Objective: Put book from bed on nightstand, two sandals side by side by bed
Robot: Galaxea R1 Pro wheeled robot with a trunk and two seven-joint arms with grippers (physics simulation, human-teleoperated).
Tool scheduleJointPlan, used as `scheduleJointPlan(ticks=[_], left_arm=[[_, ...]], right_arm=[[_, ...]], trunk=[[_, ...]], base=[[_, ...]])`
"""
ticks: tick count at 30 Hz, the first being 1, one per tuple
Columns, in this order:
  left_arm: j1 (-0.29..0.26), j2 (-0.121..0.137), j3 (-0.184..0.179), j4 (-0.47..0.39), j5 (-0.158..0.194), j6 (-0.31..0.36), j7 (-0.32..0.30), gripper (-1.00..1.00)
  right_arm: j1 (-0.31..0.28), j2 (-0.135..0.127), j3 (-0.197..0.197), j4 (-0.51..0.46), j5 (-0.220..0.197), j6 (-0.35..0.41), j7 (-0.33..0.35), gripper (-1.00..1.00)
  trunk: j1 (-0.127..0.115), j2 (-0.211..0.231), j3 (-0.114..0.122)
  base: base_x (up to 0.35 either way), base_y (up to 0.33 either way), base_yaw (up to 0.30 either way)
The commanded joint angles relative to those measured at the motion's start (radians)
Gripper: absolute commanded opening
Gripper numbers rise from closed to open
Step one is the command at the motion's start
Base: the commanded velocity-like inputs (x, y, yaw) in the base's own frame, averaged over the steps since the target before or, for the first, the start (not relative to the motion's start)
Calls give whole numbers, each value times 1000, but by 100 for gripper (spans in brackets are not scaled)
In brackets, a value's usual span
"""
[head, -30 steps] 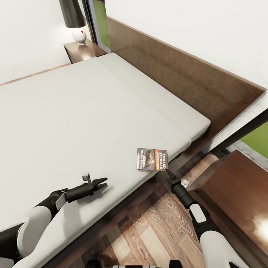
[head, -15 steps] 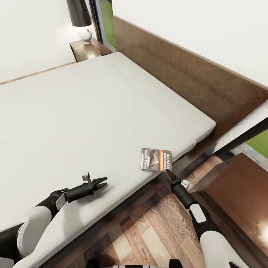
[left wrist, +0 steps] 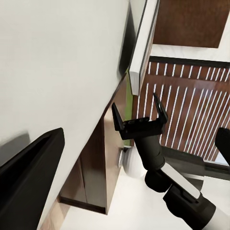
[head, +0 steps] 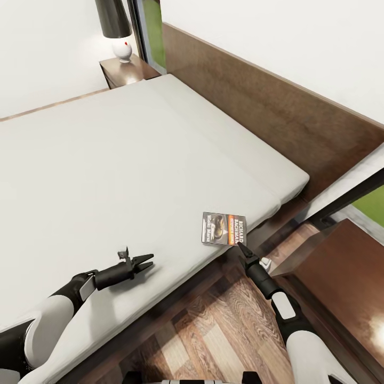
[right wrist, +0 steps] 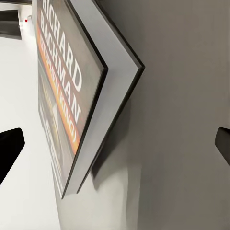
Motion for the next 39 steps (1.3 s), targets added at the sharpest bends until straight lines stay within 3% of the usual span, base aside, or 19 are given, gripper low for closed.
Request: scheduleJointPlan(ticks=[1,39], left_arm=[[1,0,-26,2,-6,17,76,100],[1,0,-26,2,-6,17,75,100]], right_arm=[[-1,1,-5,0,-2,9,2,100],[1,-1,-14,-2,-5,9,3,100]], trunk=[[0,0,-1],[0,0,-1]], base=[[0,0,0],[0,0,0]])
